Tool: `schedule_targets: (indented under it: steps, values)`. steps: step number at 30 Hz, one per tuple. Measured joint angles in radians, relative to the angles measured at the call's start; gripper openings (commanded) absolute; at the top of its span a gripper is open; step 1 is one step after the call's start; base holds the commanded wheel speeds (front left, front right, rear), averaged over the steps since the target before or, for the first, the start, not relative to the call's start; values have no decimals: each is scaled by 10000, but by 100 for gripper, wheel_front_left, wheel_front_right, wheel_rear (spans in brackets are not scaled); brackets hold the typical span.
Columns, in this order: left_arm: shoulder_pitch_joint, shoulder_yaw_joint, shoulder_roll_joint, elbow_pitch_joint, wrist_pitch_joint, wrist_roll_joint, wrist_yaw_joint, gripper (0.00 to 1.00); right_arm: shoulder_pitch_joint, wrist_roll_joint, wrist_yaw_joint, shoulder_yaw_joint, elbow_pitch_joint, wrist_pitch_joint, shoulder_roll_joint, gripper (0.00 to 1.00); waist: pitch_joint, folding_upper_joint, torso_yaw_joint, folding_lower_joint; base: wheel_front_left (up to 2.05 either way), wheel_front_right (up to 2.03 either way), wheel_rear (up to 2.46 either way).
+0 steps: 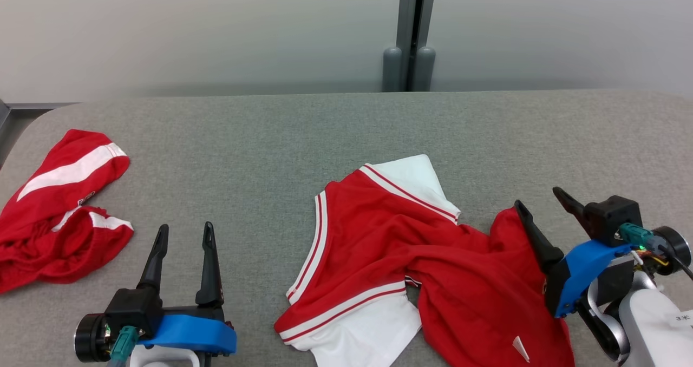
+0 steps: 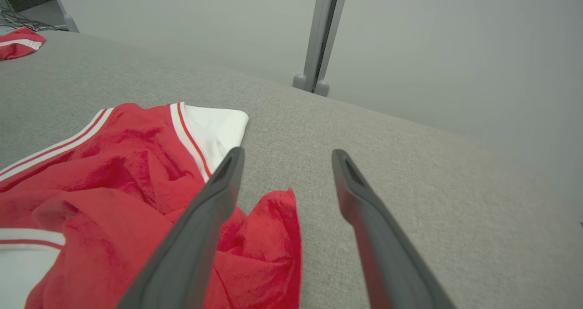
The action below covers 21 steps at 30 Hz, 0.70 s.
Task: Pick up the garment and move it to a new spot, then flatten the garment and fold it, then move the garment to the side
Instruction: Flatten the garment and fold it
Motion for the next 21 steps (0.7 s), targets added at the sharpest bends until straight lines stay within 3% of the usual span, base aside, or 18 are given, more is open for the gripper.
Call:
schedule_targets:
  steps: [7,17,18,19,20,21]
  values:
    - [-161,-42,-8,6,-2,-67,10,100,-357,132,0,393,2257,92,-130,100,265,0,452,0,0,0,0]
    - [-322,-73,-17,10,0,-104,61,100,-1122,412,0,1287,4775,-301,194,100,536,0,746,0,0,0,0]
    - [-325,-75,-15,8,0,-105,65,100,-1219,514,0,1371,4934,-385,244,44,538,0,746,0,0,0,0]
    - [-326,-71,-15,10,0,-111,90,100,-1295,617,0,1469,5081,-454,278,16,538,0,733,0,0,0,0]
    - [-332,-69,-15,6,0,-138,90,100,-1394,688,0,1565,5218,-539,284,0,544,0,718,0,0,0,0]
    - [-333,-71,-17,13,0,-155,92,100,-1483,757,2,1647,5335,-648,282,0,544,0,702,0,0,0,0]
